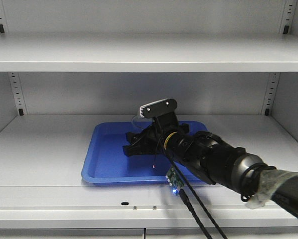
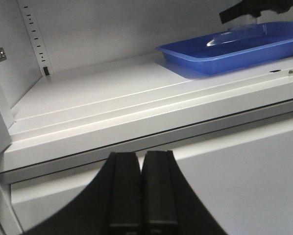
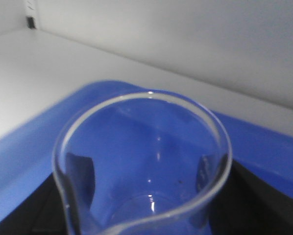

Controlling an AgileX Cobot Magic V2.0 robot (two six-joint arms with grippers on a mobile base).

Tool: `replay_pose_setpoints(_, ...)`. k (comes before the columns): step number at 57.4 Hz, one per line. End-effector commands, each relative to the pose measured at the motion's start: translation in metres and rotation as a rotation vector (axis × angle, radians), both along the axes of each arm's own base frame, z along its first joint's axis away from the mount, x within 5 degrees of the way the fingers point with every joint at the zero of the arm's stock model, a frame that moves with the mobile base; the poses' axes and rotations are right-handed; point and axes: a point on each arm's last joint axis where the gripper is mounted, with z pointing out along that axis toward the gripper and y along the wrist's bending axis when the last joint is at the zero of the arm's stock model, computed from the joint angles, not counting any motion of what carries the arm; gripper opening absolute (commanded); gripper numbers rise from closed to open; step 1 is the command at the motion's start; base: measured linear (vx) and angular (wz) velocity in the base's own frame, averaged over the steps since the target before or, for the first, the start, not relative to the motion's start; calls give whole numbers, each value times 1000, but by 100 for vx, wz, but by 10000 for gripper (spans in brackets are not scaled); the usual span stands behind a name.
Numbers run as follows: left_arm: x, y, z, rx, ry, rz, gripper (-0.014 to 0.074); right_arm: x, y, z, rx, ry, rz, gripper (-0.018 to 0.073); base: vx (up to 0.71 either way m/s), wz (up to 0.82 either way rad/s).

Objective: Pick beaker and place in left cabinet
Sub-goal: 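Open the right gripper to release the beaker on the tray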

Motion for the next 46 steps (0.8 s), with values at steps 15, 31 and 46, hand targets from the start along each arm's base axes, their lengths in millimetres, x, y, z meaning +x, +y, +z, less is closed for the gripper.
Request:
replay_pose_setpoints(15,-2,1,17,-32,-118,-1,-6,7,-1,16,50,-24,-23,248,0,0)
replay_pose_setpoints(31,-2,1,17,-32,-118,-1,-6,7,-2,15,38,-15,-32,417,0,0)
replay_pose_setpoints(46,-2,1,17,-32,-118,-1,-6,6,-2,16,60,7,-45,645,0,0)
